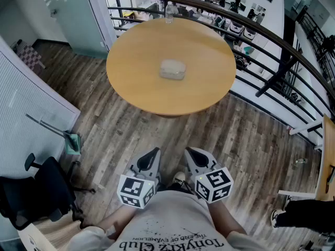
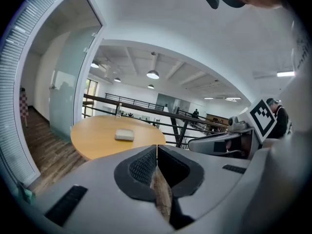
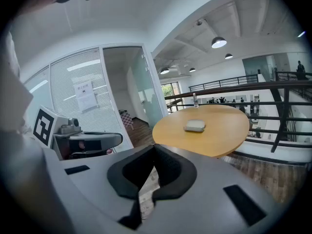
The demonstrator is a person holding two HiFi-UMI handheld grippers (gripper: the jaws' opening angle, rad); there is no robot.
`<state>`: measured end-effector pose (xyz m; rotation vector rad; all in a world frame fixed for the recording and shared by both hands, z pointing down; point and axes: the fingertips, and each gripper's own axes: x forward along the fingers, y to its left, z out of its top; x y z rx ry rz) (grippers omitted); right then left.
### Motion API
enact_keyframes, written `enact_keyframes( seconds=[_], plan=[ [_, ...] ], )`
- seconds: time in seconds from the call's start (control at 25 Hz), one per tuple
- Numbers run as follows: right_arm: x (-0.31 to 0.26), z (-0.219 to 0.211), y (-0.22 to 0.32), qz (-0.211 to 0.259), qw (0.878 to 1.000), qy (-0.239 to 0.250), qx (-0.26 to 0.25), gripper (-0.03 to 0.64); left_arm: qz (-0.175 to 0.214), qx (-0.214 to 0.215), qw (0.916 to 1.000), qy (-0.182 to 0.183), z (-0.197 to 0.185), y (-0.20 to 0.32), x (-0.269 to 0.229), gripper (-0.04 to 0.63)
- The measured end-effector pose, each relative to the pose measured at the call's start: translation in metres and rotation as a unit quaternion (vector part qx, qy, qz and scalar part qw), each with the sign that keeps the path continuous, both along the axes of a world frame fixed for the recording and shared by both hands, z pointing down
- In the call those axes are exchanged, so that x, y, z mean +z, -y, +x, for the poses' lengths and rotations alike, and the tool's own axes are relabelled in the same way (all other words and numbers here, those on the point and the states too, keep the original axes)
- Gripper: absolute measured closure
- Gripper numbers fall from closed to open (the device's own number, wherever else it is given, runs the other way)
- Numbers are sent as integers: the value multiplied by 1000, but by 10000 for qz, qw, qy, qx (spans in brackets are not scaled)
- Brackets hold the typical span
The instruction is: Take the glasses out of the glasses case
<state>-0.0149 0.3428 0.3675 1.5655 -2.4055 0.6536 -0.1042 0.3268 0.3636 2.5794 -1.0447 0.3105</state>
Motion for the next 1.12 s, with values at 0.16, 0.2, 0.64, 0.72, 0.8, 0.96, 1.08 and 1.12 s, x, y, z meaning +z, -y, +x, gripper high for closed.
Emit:
enact_keyframes(
  seconds=[0.16,0.2,0.64,0.72,0.8,0.96,1.08,1.12],
  plan=[
    [-2,3,-2,19,10000,20,-3,592,-32,21,10000,31,4,-2,0,566],
    [-2,4,-2,27,10000,21,-10,592,-49,26,10000,30,6,-2,1,566],
    [1,28,-10,30,9995,151,-288,592,-99,-34,9999,58,36,-7,1,566],
    [2,35,-13,8,9993,195,-314,592,-122,-104,9999,60,41,-6,1,566],
    [3,42,-15,7,9992,211,-336,592,-108,-177,9998,58,44,-7,0,566],
    [9,60,-17,-25,9993,191,-306,592,-26,-306,9995,57,49,-7,0,566],
    [15,69,-15,-80,9993,208,-294,592,-31,-377,9993,75,51,-2,2,566],
    [17,71,-14,-90,9993,221,-302,592,-41,-396,9992,78,52,0,4,566]
  ],
)
